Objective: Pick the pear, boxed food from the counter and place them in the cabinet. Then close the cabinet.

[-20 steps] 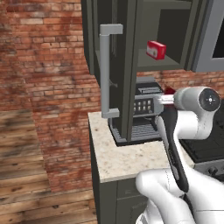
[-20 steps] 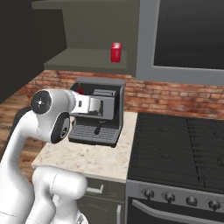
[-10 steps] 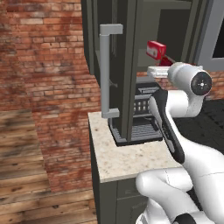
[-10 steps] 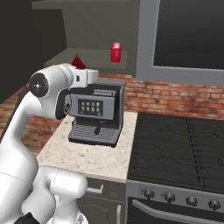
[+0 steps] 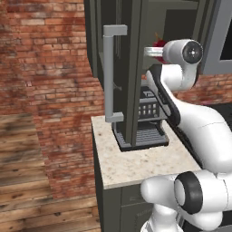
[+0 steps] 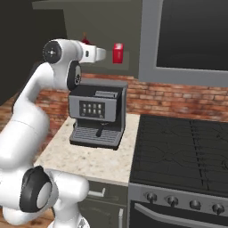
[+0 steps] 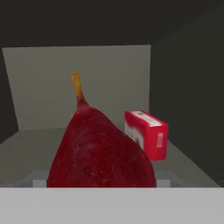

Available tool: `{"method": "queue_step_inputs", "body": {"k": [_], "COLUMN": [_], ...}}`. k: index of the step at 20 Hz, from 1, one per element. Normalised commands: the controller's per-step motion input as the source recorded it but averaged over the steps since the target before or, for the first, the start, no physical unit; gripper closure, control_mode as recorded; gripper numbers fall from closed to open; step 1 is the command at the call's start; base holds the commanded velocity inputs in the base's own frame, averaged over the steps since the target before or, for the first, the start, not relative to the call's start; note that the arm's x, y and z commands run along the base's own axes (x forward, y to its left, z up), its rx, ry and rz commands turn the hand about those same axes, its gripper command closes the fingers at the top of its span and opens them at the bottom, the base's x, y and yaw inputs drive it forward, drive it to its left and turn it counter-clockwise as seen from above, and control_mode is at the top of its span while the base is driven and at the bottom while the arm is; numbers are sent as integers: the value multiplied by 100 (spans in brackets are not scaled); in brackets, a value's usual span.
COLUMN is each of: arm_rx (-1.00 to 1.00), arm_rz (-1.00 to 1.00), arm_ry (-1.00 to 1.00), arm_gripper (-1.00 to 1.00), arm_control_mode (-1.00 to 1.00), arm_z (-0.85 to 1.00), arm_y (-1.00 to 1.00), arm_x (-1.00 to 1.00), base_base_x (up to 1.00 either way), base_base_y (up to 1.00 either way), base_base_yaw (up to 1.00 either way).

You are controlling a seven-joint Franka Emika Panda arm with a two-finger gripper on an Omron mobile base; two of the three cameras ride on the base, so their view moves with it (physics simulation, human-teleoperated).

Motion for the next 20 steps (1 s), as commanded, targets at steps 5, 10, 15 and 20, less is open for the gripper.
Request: {"method": "queue_step_inputs", "body": {"k": [5, 10, 15, 20], "arm_rx": [0, 0, 0, 0], "arm_rz": [1, 0, 0, 0], "arm_ry": [15, 6, 1, 10], "arm_gripper": [100, 100, 100, -100], "arm_control_mode": [-100, -100, -100, -100], "arm_z": [-36, -28, -1, -27], "arm_y": [39, 32, 2, 6], "arm_x": [100, 100, 93, 97], "base_base_x": [0, 0, 0, 0], "base_base_y": [0, 0, 0, 0], "base_base_yaw": [0, 0, 0, 0]}}
